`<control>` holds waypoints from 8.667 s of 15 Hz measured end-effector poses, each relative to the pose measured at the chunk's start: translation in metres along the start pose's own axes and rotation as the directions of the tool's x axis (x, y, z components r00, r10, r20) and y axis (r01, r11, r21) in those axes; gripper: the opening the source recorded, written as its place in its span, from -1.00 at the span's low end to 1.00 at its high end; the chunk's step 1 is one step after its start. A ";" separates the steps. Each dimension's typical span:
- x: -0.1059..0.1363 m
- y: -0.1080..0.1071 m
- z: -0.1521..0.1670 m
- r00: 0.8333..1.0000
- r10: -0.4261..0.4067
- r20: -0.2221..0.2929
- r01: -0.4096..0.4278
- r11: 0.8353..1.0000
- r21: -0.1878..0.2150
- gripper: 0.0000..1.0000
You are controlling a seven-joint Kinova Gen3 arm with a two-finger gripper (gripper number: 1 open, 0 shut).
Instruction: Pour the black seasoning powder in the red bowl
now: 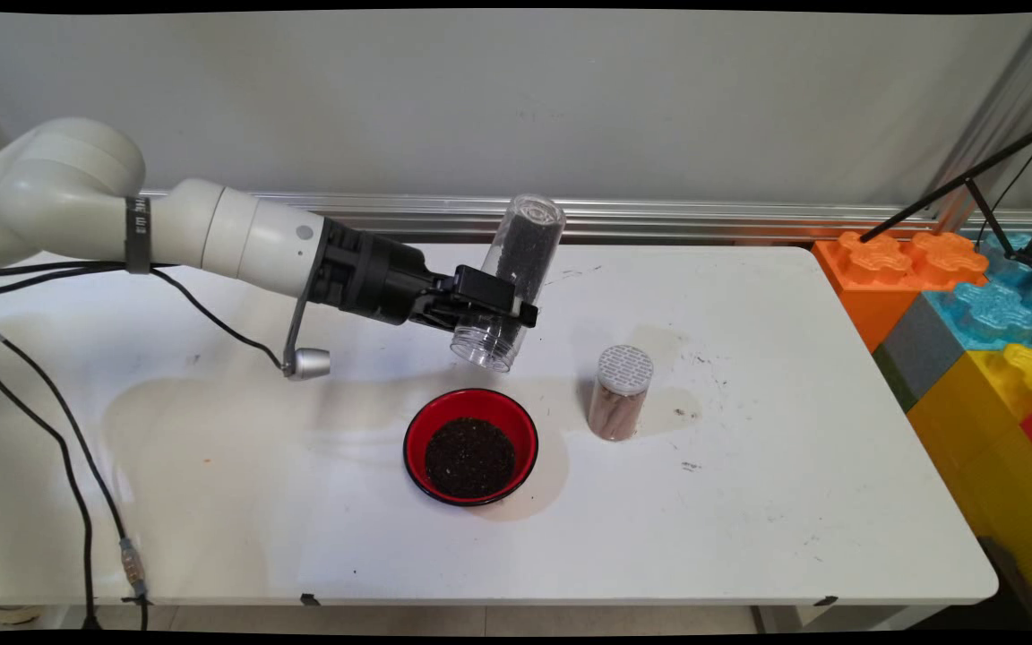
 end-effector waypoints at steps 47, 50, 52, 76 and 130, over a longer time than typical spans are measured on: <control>-0.016 0.003 -0.003 0.991 0.130 0.005 -0.130 0.991 0.030 -1.00; -0.015 0.003 -0.002 0.991 0.132 0.004 -0.132 0.991 0.032 -1.00; -0.015 0.003 -0.001 0.991 0.133 0.003 -0.133 0.991 0.033 -1.00; -0.012 -0.002 -0.003 0.983 0.182 0.006 -0.182 0.981 0.061 -1.00; -0.014 0.004 -0.004 0.959 0.281 0.043 -0.283 0.956 0.081 -1.00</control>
